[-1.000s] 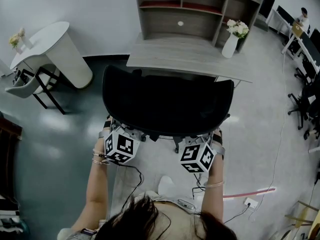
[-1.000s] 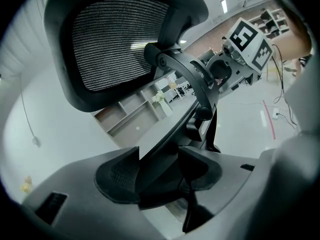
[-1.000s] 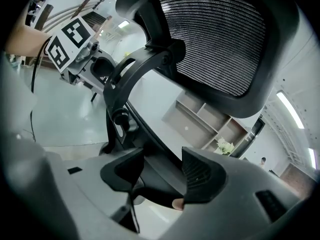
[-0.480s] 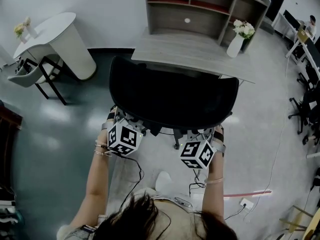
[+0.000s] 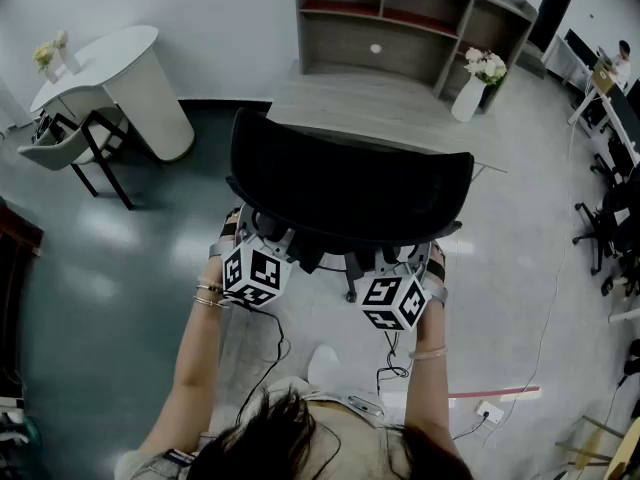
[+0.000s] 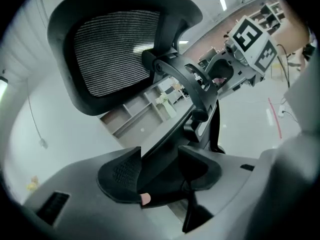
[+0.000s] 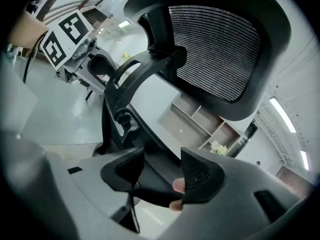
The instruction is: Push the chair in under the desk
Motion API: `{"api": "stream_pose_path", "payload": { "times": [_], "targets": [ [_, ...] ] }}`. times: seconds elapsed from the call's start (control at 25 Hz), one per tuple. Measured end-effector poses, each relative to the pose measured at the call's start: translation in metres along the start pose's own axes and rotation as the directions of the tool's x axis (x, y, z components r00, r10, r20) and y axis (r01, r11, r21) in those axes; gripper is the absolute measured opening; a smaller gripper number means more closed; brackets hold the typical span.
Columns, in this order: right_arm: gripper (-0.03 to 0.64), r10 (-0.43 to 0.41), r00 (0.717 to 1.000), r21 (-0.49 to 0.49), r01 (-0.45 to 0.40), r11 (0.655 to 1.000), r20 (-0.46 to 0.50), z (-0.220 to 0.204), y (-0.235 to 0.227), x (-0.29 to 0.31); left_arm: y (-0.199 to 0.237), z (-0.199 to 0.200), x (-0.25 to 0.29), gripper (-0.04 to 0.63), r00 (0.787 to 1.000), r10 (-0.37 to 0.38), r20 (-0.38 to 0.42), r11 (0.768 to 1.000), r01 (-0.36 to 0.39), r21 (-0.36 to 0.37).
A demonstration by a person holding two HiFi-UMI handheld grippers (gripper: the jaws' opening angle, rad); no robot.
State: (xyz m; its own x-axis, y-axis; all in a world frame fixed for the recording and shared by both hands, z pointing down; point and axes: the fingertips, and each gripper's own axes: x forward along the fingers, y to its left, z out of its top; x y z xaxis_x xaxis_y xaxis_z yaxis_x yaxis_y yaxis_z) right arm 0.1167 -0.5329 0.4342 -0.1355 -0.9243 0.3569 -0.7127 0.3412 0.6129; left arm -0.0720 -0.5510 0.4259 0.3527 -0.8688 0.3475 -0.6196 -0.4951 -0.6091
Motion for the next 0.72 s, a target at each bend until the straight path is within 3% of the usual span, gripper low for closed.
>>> {"api": "stream_pose_path", "payload": {
  "times": [0.32,0.48,0.72],
  "targets": [
    [0.233,0.032,0.999,0.064,-0.029,0.998,-0.037,-0.009,0.004,-0.018,-0.003,-0.003,-0.018,0.235,1.0,0.02,-0.013,0.999,-0.021,-0.041],
    [0.211,0.017,0.999,0.125,-0.012,0.992,-0.043,-0.011,0.004,-0.033,-0.007,0.001,-0.031,0.233,1.0,0.013,0.004,0.998,-0.013,-0.068],
    [0.153,-0.015,0.998,0.137,0.023,0.99,-0.061,-0.018,0.004,-0.055,-0.021,0.012,-0.05,0.2,0.999,-0.023,0.029,0.991,0.027,-0.128]
  ]
}}
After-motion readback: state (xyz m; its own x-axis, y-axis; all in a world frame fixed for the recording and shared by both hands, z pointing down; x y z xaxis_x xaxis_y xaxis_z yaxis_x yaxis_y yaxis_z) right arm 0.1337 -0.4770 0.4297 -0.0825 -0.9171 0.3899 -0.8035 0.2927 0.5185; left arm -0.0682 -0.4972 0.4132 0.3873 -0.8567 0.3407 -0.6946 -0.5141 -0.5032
